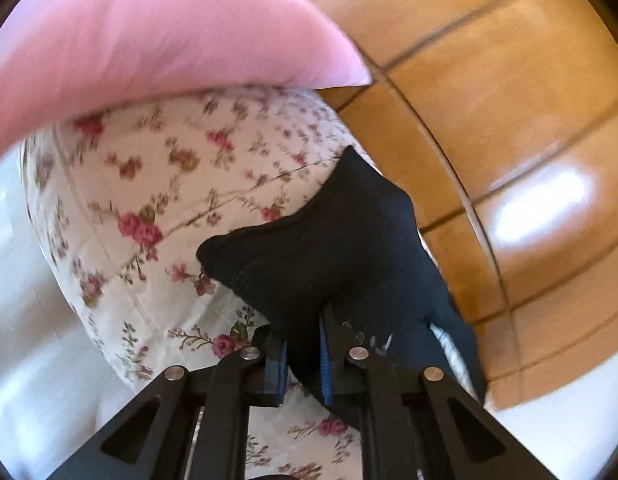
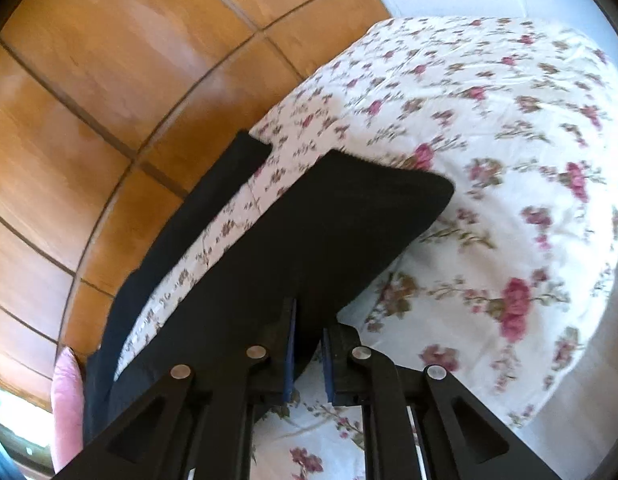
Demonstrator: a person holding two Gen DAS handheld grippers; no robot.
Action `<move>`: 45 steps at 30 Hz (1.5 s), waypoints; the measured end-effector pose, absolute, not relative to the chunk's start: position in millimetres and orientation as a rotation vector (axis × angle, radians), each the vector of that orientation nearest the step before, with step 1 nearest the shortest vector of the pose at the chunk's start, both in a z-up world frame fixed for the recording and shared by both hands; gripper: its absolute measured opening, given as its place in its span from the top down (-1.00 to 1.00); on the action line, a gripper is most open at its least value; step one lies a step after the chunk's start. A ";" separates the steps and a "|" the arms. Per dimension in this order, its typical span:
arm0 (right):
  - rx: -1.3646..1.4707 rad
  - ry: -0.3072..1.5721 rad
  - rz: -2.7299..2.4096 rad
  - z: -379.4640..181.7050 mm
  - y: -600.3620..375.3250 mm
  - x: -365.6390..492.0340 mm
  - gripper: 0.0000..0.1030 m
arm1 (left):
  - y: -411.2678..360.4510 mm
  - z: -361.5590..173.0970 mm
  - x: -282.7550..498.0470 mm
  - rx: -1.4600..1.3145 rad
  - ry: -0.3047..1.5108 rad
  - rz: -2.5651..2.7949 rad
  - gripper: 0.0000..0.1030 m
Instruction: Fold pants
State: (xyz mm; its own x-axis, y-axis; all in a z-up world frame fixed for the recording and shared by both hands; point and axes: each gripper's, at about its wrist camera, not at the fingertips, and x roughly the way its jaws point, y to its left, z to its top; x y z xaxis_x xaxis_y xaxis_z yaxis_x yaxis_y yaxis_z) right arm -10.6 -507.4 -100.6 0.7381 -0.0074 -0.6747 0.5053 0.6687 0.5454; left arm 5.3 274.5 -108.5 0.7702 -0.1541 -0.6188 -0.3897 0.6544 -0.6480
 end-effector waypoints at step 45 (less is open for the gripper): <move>0.950 0.773 -0.225 -142.1 -519.8 286.0 0.74 | 63.4 -127.5 195.7 -0.493 0.981 -0.173 0.23</move>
State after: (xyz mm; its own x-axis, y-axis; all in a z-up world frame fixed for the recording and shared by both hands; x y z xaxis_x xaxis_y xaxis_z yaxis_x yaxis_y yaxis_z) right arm 286.0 -519.8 -142.1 0.7154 0.1509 -0.6822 0.4936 0.5819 0.6463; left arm 195.7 63.4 -127.5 0.5529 -0.3572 -0.7528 -0.0786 0.8771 -0.4739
